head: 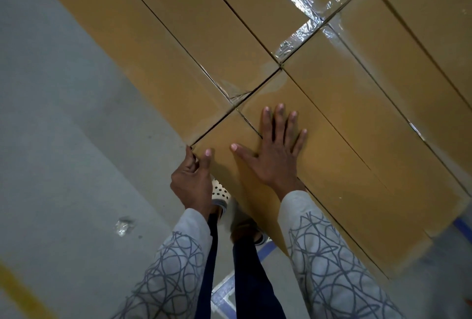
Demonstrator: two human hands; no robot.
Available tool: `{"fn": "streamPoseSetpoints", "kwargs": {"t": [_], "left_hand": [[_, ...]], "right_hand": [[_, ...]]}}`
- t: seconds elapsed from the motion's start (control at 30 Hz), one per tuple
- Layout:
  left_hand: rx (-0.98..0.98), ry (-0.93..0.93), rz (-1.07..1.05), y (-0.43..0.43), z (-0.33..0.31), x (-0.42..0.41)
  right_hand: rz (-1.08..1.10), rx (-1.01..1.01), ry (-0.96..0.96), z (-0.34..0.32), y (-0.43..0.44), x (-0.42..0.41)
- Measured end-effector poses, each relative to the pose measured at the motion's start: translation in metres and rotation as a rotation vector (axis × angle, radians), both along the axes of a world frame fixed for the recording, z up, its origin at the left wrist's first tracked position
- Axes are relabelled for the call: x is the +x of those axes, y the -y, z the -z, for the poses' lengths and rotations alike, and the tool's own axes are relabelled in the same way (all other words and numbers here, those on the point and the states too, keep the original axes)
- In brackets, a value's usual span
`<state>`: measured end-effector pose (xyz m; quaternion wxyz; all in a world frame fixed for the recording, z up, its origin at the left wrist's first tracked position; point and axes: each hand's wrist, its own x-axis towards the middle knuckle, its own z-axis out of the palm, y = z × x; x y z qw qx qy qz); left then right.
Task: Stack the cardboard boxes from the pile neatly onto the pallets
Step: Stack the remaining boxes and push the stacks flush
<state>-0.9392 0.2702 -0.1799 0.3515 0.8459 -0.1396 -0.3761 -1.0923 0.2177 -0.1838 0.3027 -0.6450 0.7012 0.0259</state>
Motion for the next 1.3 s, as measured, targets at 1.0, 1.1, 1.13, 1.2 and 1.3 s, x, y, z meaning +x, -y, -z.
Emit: {"fn": "streamPoseSetpoints", "kwargs": {"t": [1.0, 1.1, 1.13, 1.2, 1.3], "left_hand": [[-0.564, 0.23, 1.711, -0.101, -0.037, -0.169], [-0.563, 0.272, 1.871, -0.109, -0.034, -0.202], [-0.563, 0.275, 1.909, -0.11, -0.033, -0.214], [-0.559, 0.268, 1.975, -0.109, -0.03, -0.24], [-0.551, 0.305, 2.086, -0.105, -0.022, -0.287]], "right_hand": [[1.523, -0.047, -0.063, -0.049, -0.251, -0.158], [1.566, -0.138, 0.053, -0.044, -0.257, -0.196], [1.581, -0.177, 0.136, -0.041, -0.256, -0.208], [1.623, -0.242, 0.311, -0.035, -0.251, -0.232], [1.687, -0.359, 0.532, -0.022, -0.24, -0.27]]}}
